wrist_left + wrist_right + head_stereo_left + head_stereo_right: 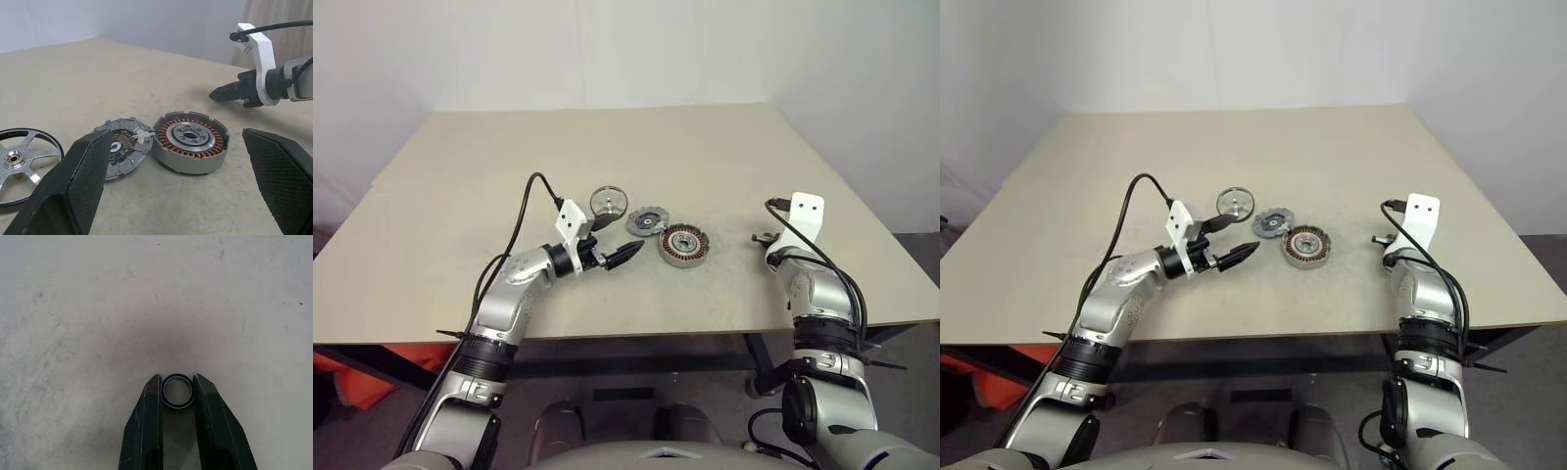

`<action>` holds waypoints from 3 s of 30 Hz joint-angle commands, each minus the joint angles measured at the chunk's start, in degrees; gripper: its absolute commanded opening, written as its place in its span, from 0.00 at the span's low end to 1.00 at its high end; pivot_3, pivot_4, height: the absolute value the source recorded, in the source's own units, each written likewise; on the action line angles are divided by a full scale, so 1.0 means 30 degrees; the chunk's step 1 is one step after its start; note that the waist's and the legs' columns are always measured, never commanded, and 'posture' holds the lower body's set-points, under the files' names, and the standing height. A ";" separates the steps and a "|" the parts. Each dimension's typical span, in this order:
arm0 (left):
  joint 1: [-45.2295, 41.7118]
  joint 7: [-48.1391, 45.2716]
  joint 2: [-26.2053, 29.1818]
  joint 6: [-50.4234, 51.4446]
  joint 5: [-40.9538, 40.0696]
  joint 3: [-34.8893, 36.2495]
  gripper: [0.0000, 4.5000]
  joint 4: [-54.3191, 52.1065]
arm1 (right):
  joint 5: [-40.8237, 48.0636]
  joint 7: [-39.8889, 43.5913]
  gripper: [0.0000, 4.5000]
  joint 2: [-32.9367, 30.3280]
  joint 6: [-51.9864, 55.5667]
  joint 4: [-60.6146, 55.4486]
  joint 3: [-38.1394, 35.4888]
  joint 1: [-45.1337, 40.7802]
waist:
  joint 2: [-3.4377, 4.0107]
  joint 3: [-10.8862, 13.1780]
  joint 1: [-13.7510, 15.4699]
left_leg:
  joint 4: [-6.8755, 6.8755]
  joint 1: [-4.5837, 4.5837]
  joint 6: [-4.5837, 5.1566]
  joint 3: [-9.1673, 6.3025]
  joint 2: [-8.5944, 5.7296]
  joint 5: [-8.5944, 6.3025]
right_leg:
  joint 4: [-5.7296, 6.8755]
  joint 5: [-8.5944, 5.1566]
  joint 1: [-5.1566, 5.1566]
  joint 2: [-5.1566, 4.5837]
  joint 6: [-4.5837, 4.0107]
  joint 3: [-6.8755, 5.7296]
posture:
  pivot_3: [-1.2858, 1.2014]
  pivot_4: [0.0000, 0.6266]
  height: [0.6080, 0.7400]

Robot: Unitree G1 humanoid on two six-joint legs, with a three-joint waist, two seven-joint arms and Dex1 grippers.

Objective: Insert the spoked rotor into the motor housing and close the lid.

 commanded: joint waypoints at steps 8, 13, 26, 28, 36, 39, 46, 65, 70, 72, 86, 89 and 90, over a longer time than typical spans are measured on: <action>-0.0168 0.0008 0.0205 -0.0126 -0.0054 0.0208 1.00 -0.0704 | 0.0862 0.0983 0.12 0.0471 0.0415 -0.1597 0.0805 -0.0737 | 0.0002 0.0000 -0.0025 | -0.0004 0.0003 -0.0012 0.0000 0.0004 0.0007 | 0.0000 0.0000 -0.0005 0.0004 0.0000 0.0000 | 0.52 0.00 1.00; -0.0215 0.0024 0.0207 -0.0114 -0.0074 0.0232 1.00 -0.0661 | 0.2040 0.2173 0.12 0.0924 -0.0207 -0.2899 0.0996 -0.1195 | 0.0007 0.0004 0.0029 | -0.0009 -0.0018 -0.0011 -0.0001 -0.0001 0.0007 | -0.0002 0.0001 -0.0012 -0.0002 -0.0002 -0.0001 | 0.52 0.00 1.00; -0.0040 -0.0392 0.0631 0.0506 -0.0651 0.0453 1.00 -0.1355 | 0.3761 0.8204 0.12 -0.0708 0.1605 -0.6120 0.5134 -0.0663 | 0.0007 0.0006 0.0074 | -0.0036 -0.0022 -0.0011 -0.0004 -0.0001 0.0007 | -0.0019 0.0002 -0.0012 -0.0003 -0.0007 -0.0001 | 0.52 0.00 1.00; 0.0027 -0.0456 0.0809 0.0613 -0.0781 0.0547 1.00 -0.1513 | 0.3534 0.8517 0.12 -0.1091 0.1757 -0.5922 0.5606 -0.0548 | 0.0007 0.0006 0.0084 | -0.0036 -0.0024 -0.0012 -0.0003 -0.0002 0.0007 | -0.0019 0.0002 -0.0014 -0.0003 -0.0006 -0.0001 | 0.52 0.00 1.00; 0.0284 -0.0203 0.0972 0.0698 -0.0768 0.0756 1.00 -0.1786 | 0.3667 1.0000 0.12 -0.2389 0.2770 -0.6789 0.6850 0.0444 | 0.0006 0.0007 0.0135 | -0.0037 -0.0030 -0.0011 -0.0004 0.0000 0.0007 | -0.0032 0.0001 -0.0013 -0.0002 -0.0004 -0.0002 | 0.52 0.00 1.00; 0.0361 -0.0155 0.0979 0.0708 -0.0728 0.0793 1.00 -0.1842 | 0.3699 1.0186 0.12 -0.2587 0.2913 -0.6985 0.6980 0.0608 | 0.0006 0.0007 0.0128 | -0.0038 -0.0032 -0.0011 -0.0004 0.0000 0.0007 | -0.0039 0.0001 -0.0014 -0.0002 -0.0004 -0.0002 | 0.52 0.00 1.00; 0.0446 -0.0055 0.1005 0.0714 -0.0680 0.0810 1.00 -0.1909 | 0.3461 1.0359 0.12 -0.2807 0.2906 -0.6974 0.7280 0.0866 | 0.0005 0.0007 0.0142 | -0.0038 -0.0030 -0.0013 -0.0005 0.0001 0.0008 | -0.0039 0.0000 -0.0013 -0.0001 -0.0002 -0.0002 | 0.52 0.00 1.00; 0.0378 -0.0007 0.1029 0.0705 -0.0624 0.0798 1.00 -0.1828 | 0.2778 1.0358 0.12 -0.3072 0.2394 -0.6027 0.7382 0.1078 | 0.0005 0.0007 0.0176 | -0.0037 -0.0029 -0.0013 -0.0005 0.0000 0.0008 | -0.0041 0.0000 -0.0010 -0.0002 -0.0002 -0.0002 | 0.52 0.00 1.00; 0.0371 -0.0006 0.1006 0.0714 -0.0617 0.0777 1.00 -0.1809 | 0.2799 1.0262 0.12 -0.2852 0.2174 -0.5550 0.7286 0.0989 | 0.0005 0.0006 0.0175 | -0.0030 -0.0024 -0.0014 -0.0006 0.0000 0.0010 | -0.0041 0.0000 0.0000 -0.0002 -0.0001 -0.0002 | 0.52 0.00 1.00; 0.0391 -0.0003 0.0993 0.0717 -0.0621 0.0766 1.00 -0.1827 | 0.2799 1.0239 0.12 -0.2810 0.2110 -0.5464 0.7272 0.0945 | 0.0005 0.0006 0.0175 | -0.0027 -0.0018 -0.0017 -0.0007 0.0000 0.0012 | -0.0040 0.0000 0.0005 -0.0002 -0.0001 -0.0002 | 0.52 0.00 1.00; 0.0459 -0.0041 0.0983 0.0798 -0.0667 0.0731 1.00 -0.1927 | 0.2168 1.0427 0.29 -0.2889 0.0958 -0.6245 0.7622 0.0776 | 0.0005 0.0007 0.0170 | -0.0019 -0.0021 -0.0028 -0.0010 0.0002 0.0018 | -0.0040 0.0001 0.0011 -0.0001 0.0003 -0.0004 | 0.52 0.00 1.00; 0.0441 -0.0061 0.0970 0.0811 -0.0669 0.0705 1.00 -0.1914 | 0.2268 1.0637 0.29 -0.2963 0.0988 -0.6681 0.7612 0.0736 | 0.0005 0.0007 0.0171 | -0.0029 -0.0028 -0.0020 -0.0010 0.0001 0.0013 | -0.0041 0.0003 0.0006 -0.0001 -0.0001 -0.0005 | 0.52 0.00 1.00; 0.0434 -0.0070 0.0964 0.0809 -0.0667 0.0697 1.00 -0.1896 | 0.2250 1.0670 0.29 -0.2987 0.0981 -0.6736 0.7626 0.0735 | 0.0004 0.0007 0.0170 | -0.0031 -0.0030 -0.0019 -0.0010 0.0000 0.0012 | -0.0043 0.0004 0.0003 -0.0001 -0.0003 -0.0005 | 0.52 0.00 1.00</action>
